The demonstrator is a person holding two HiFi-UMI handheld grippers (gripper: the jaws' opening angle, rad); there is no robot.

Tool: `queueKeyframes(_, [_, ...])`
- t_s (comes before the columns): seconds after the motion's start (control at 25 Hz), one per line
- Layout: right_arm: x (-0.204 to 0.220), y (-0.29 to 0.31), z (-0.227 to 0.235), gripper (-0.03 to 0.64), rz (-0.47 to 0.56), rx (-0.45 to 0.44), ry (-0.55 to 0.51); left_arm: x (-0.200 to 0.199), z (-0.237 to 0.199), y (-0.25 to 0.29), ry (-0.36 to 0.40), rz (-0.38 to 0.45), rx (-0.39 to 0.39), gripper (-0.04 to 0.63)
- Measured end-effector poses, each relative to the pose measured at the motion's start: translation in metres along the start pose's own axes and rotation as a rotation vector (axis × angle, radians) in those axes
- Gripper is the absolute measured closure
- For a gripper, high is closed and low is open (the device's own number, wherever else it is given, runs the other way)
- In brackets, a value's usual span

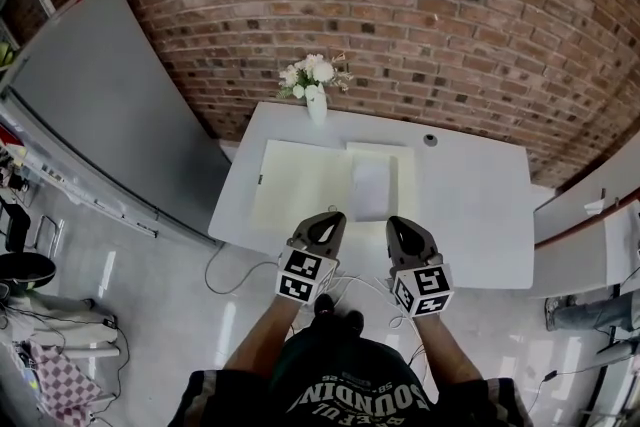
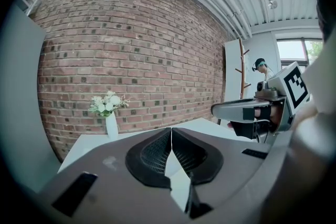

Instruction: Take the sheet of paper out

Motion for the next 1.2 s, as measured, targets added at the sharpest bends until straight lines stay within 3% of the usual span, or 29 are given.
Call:
queueKeyframes(0.72, [-0.004, 0.036, -0.008, 0.546, -0.016, 0.023, -0.01, -0.004, -0.041, 0.015, -0.008, 0.003, 0.018, 0.581])
queueKeyframes(1.2, [0.01, 0.055, 0.004, 0.546, -0.07, 0.052, 0.011, 0.013, -0.058, 0.038, -0.039, -0.05, 0.044, 0.581])
Point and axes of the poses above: the fingertips, and each gripper's own axes: y forward along the fingers, z to its right, x out of its underside, the point moved 10 cm from there along -y, backward along the fingers, and after that the axes turned 1 degree about -x, right-handed, at the moved point
